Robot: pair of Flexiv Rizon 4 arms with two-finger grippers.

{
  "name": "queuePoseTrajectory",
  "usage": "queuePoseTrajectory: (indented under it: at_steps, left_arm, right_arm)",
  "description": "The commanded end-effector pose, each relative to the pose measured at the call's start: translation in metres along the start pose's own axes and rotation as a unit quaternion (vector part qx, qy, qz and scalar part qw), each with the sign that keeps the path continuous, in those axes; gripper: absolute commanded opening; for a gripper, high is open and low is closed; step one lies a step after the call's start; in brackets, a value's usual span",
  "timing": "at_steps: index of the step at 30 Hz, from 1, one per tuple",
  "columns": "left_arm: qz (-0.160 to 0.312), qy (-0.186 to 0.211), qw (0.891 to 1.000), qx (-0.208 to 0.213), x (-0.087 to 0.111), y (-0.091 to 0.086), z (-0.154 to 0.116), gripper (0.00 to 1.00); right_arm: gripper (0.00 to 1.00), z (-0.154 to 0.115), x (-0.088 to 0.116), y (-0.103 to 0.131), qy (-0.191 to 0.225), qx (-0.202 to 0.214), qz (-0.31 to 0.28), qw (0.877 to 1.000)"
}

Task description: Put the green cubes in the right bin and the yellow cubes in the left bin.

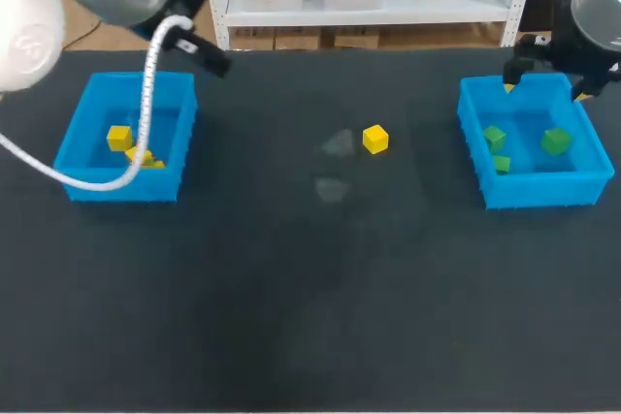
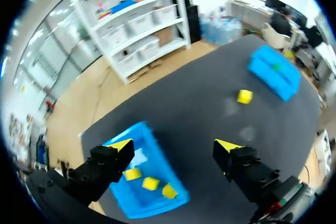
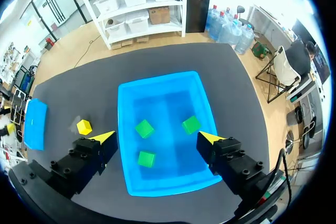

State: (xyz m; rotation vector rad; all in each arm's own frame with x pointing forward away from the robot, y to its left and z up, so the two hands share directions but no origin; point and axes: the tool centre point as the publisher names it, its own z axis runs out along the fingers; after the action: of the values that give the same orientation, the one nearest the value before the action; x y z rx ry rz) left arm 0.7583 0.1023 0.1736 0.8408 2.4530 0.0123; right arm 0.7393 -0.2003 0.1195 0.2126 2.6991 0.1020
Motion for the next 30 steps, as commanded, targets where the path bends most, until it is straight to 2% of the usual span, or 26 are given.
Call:
queuePoseTrajectory:
  at_steps: [1, 4, 7, 12, 15, 18, 25, 30]
  left_arm:
    - [0.042, -0.001, 0.999, 0.033, -0.021, -0.052, 0.014, 1.00]
    - [0.072, 0.000, 0.996, 0.055, -0.034, -0.094, 0.026, 1.00]
    - [0.087, 0.014, 0.993, 0.078, -0.042, -0.129, 0.043, 1.00]
    - [0.091, 0.042, 0.990, 0.100, -0.049, -0.171, 0.078, 1.00]
    - [0.104, 0.047, 0.988, 0.102, -0.051, -0.184, 0.094, 1.00]
    - [0.109, 0.056, 0.988, 0.093, -0.054, -0.188, 0.113, 1.00]
    - [0.115, 0.086, 0.987, 0.070, -0.061, -0.188, 0.151, 1.00]
    - [0.111, 0.095, 0.987, 0.060, -0.065, -0.187, 0.166, 1.00]
  right_arm:
    - [1.00, 0.000, 0.002, 0.000, -0.004, 0.001, 0.001, 1.000]
    - [1.00, 0.000, 0.002, 0.000, -0.004, 0.001, 0.001, 1.000]
    - [1.00, 0.000, 0.002, 0.000, -0.004, 0.001, 0.001, 1.000]
    - [1.00, 0.000, 0.002, 0.000, -0.004, 0.001, 0.001, 1.000]
    - [1.00, 0.000, 0.002, 0.000, -0.004, 0.001, 0.001, 1.000]
    - [1.00, 0.000, 0.002, 0.000, -0.004, 0.001, 0.001, 1.000]
    - [1.00, 0.000, 0.002, 0.000, -0.004, 0.001, 0.001, 1.000]
    - [1.00, 0.000, 0.002, 0.000, -0.004, 0.001, 0.001, 1.000]
